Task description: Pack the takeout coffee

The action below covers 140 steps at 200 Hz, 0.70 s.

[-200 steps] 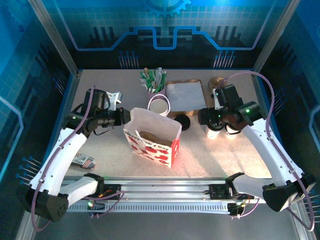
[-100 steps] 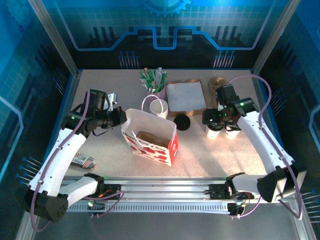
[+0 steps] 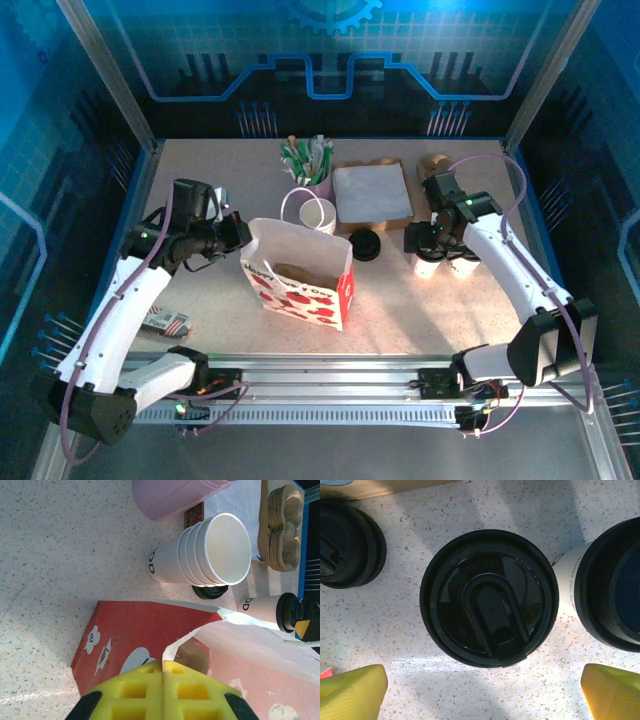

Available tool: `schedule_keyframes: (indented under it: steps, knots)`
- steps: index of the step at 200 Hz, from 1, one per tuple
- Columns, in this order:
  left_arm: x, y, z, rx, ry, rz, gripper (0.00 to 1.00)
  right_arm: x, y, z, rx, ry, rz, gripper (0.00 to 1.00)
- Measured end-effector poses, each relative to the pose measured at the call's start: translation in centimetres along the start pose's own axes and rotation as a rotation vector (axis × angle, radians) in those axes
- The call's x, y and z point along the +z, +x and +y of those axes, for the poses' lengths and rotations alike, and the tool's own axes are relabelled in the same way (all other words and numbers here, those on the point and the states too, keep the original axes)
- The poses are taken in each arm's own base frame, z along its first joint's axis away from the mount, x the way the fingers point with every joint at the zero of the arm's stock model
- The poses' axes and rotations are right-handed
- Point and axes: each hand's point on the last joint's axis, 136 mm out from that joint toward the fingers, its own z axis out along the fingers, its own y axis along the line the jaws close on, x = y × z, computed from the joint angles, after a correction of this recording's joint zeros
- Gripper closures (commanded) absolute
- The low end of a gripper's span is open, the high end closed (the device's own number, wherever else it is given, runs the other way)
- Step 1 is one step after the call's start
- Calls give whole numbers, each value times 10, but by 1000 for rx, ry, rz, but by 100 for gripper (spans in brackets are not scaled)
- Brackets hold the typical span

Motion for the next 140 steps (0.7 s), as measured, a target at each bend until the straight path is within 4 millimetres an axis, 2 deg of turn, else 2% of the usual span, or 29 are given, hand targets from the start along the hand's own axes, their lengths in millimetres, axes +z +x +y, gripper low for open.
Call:
schedule_keyframes:
  steps: [109, 140]
  knots:
    - [2, -3, -2, -4, -3, 6, 100, 22, -3, -1, -22, 22, 43, 0]
    - [2, -4, -3, -2, 0, 2, 100, 27, -3, 0, -33, 28, 60, 4]
